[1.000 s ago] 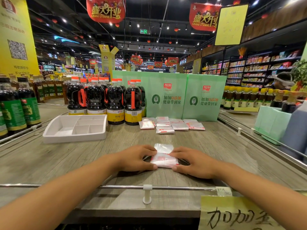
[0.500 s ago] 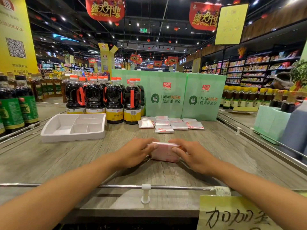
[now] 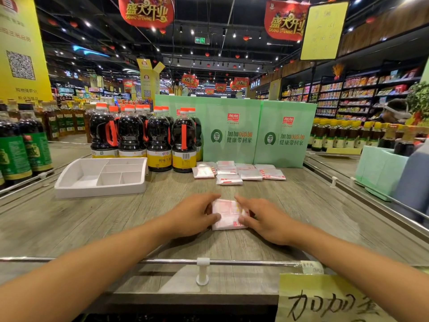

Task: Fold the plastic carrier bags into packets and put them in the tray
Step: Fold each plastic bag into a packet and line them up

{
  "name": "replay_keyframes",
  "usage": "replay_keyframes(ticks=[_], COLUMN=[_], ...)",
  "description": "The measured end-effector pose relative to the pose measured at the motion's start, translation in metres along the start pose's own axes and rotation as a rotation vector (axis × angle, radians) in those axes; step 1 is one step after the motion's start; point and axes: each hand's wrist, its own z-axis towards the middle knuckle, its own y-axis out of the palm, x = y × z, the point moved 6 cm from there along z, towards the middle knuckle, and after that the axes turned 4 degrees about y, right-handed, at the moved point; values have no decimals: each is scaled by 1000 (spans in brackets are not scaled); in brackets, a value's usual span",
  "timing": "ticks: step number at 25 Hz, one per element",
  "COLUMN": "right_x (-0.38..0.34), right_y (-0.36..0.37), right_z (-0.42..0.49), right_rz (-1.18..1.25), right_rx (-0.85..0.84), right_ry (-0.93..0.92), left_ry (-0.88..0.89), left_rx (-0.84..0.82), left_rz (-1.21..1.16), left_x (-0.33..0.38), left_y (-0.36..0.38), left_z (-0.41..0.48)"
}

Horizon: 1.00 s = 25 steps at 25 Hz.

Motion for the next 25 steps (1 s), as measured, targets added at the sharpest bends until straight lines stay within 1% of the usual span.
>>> replay_keyframes(ticks=[3,6,11,13,18,25], right_x=[-2,-1,-2,0,8,12], right_y=[6,9,12,17,21,20], right_z=[0,0,-2,-1,0,0], right_rz=[-107,-153,-168,-177,-142,-151], right_rx=[-70,-121,-183,-238,-363,-435], right_ry=[-3,-1,-35,-14,92,152], left_ry=[-53,-80,-127,-150,-178,-209], left_rx=[-107,-231,-406,-465,-538,-570], left_rz=[176,258,288,279,304,325], left_x=[-6,-9,-15,-17,-22,-24], left_y=[5,14,25,25,22,19], left_z=[0,-5,-10,-11,-11,-11])
